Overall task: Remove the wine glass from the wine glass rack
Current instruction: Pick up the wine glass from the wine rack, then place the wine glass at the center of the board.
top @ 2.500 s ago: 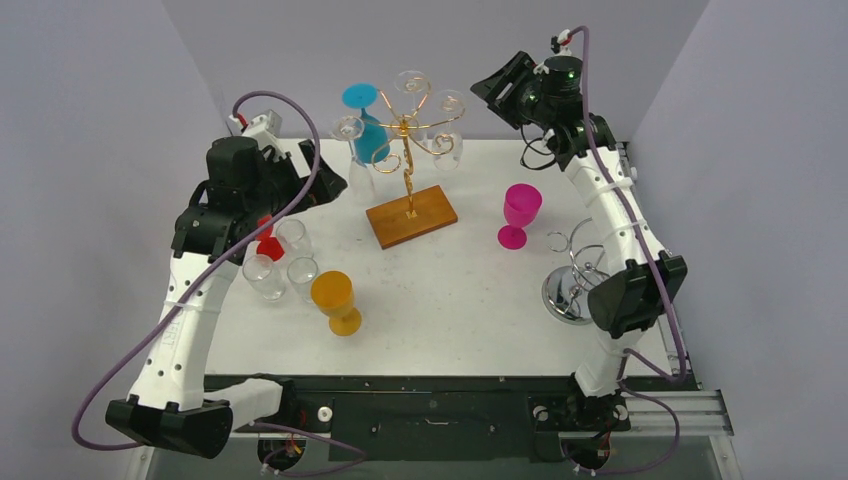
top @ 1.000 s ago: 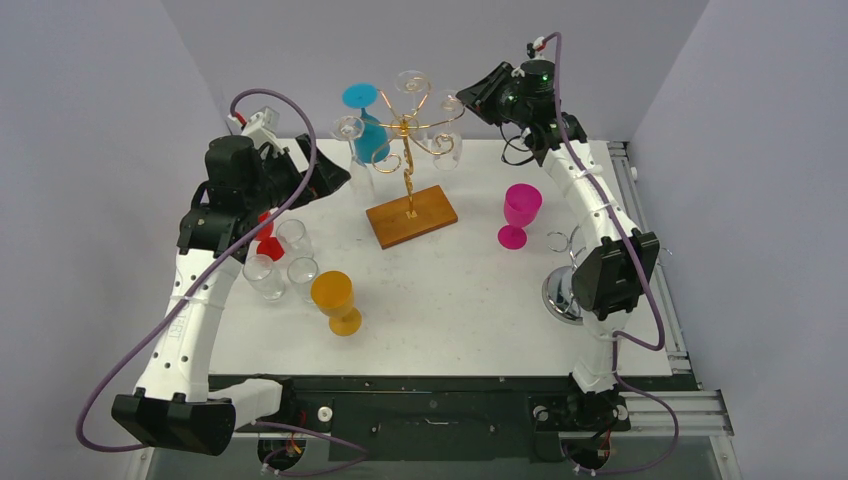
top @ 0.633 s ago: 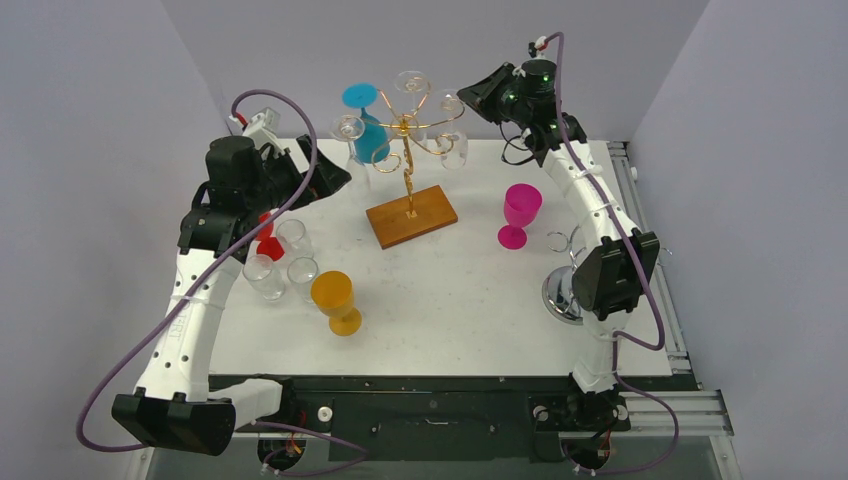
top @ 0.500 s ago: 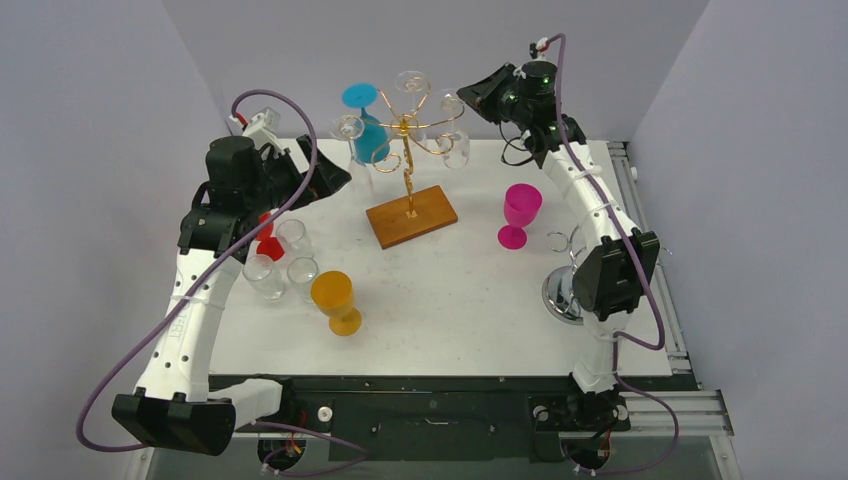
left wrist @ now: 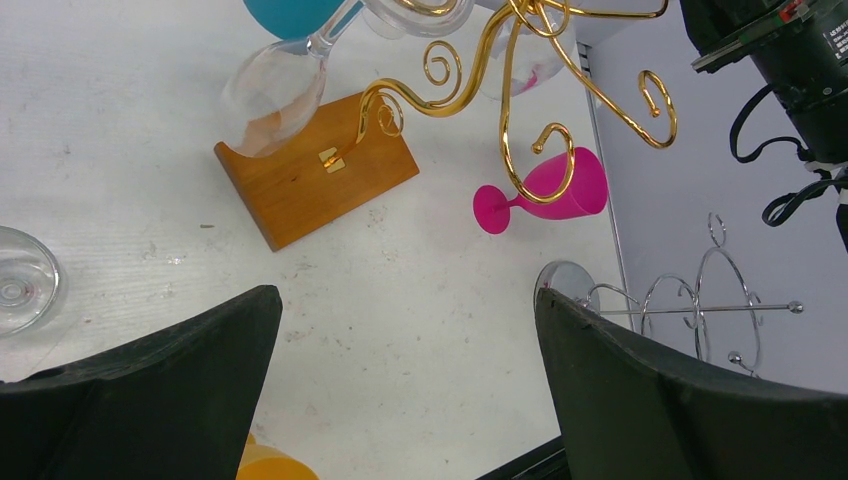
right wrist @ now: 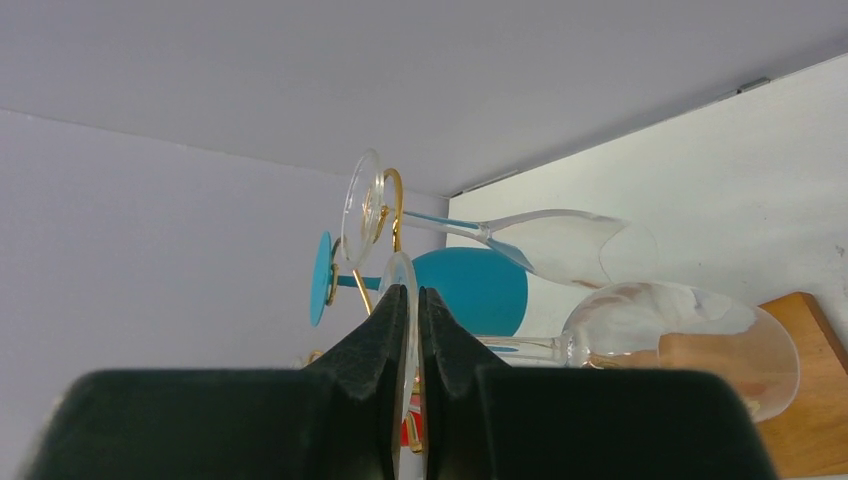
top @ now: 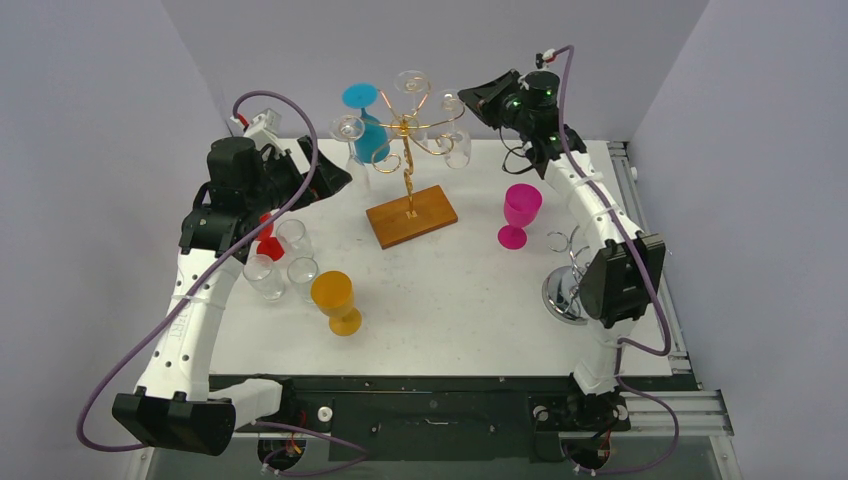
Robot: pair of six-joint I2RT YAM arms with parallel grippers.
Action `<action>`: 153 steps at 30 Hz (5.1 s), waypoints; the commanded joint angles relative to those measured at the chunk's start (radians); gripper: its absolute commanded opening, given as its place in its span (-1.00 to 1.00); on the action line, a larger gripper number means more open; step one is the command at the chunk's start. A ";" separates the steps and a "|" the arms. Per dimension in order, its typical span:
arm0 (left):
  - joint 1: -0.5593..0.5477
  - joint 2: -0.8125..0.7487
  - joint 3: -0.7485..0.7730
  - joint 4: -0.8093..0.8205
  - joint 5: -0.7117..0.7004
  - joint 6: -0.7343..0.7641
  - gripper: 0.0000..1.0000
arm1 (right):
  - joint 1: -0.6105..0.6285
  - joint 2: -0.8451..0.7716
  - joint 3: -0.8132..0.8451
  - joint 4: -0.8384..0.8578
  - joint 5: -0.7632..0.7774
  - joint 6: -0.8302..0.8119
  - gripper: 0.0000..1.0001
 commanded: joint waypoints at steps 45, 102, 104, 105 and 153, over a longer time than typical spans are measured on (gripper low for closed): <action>0.006 -0.008 -0.005 0.077 0.038 -0.012 0.93 | -0.010 -0.242 -0.293 0.389 -0.027 0.232 -1.00; -0.003 -0.018 0.010 0.117 0.113 -0.020 0.93 | -0.053 -0.058 -0.021 0.367 0.142 0.282 -1.00; -0.013 -0.018 0.014 0.130 0.120 -0.022 0.93 | -0.067 -0.080 -0.036 0.361 0.141 0.276 -1.00; -0.022 -0.018 0.014 0.143 0.122 -0.024 0.93 | -0.077 -0.097 -0.041 0.358 0.142 0.273 -1.00; -0.466 0.326 -0.063 1.231 0.066 -0.464 0.93 | -0.023 -0.790 -0.431 0.294 0.098 0.565 -1.00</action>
